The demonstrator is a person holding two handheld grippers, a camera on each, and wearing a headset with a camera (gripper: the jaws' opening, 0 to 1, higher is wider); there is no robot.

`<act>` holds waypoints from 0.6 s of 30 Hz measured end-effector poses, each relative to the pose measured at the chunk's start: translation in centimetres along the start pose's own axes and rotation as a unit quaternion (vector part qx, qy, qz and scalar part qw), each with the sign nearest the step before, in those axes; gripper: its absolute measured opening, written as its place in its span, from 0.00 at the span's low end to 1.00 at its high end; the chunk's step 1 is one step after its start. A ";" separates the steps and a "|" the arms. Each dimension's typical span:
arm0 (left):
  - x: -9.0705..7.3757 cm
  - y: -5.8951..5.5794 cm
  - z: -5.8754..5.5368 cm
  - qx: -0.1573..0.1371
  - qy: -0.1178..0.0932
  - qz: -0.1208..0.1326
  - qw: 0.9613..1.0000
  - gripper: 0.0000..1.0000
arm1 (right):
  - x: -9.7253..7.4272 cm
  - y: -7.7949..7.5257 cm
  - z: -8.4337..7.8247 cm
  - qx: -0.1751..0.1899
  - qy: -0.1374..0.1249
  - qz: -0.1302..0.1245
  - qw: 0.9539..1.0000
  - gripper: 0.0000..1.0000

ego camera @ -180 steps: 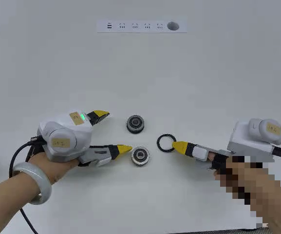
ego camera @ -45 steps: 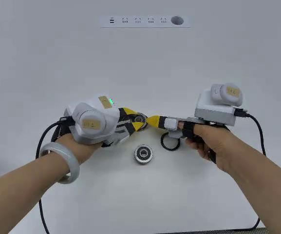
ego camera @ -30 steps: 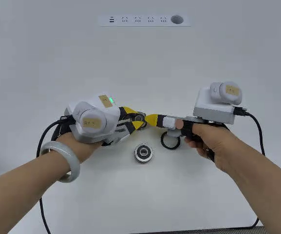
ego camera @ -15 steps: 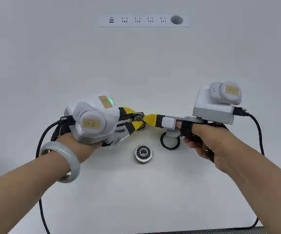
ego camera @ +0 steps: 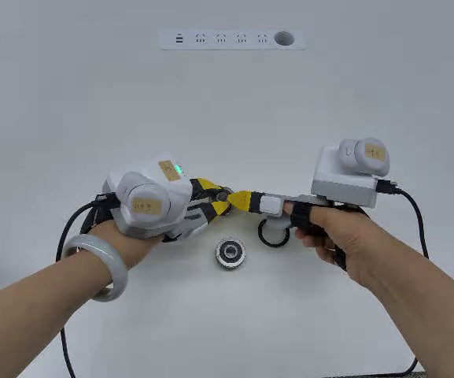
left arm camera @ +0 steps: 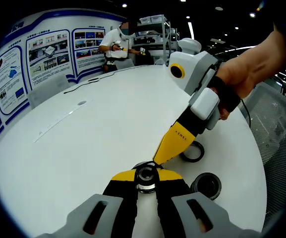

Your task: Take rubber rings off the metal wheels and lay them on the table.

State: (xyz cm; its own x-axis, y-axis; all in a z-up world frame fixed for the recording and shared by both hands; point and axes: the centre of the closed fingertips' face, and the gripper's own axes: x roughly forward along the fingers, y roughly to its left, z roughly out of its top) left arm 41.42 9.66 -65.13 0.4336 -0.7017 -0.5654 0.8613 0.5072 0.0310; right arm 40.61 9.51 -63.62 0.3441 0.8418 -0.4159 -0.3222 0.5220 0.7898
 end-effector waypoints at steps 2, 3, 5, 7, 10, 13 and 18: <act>0.0 0.0 0.0 0.000 0.001 0.000 1.000 0.14 | 0.0 -0.1 0.0 0.001 -0.002 -0.001 1.000 0.01; 0.0 0.0 0.0 0.000 0.001 0.000 1.000 0.14 | -0.1 -0.1 0.1 0.002 -0.002 -0.001 1.000 0.01; 0.0 -0.1 0.0 0.002 0.001 0.000 1.000 0.14 | -0.1 -0.2 0.1 0.002 -0.002 -0.002 1.000 0.01; 0.0 0.0 0.0 0.005 0.001 0.000 1.000 0.14 | 0.0 -0.2 0.0 0.007 -0.003 -0.003 1.000 0.02; 0.0 -0.1 0.0 0.014 0.002 -0.001 1.000 0.14 | 0.0 -0.4 0.1 0.007 -0.005 -0.008 1.000 0.02; -0.2 -0.3 0.3 0.024 -0.008 -0.001 1.000 0.14 | 0.0 -0.4 0.0 0.008 -0.005 -0.010 1.000 0.02; -0.9 0.0 0.6 0.031 -0.021 0.006 0.999 0.18 | 0.0 -0.6 -0.1 0.012 -0.008 -0.013 1.000 0.02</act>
State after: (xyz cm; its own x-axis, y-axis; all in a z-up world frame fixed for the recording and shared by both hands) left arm 41.25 9.97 -64.13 0.4536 -0.7168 -0.5296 0.8700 0.4850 0.0888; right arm 40.67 9.22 -64.12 0.3660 0.8251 -0.4304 -0.2918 0.5409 0.7889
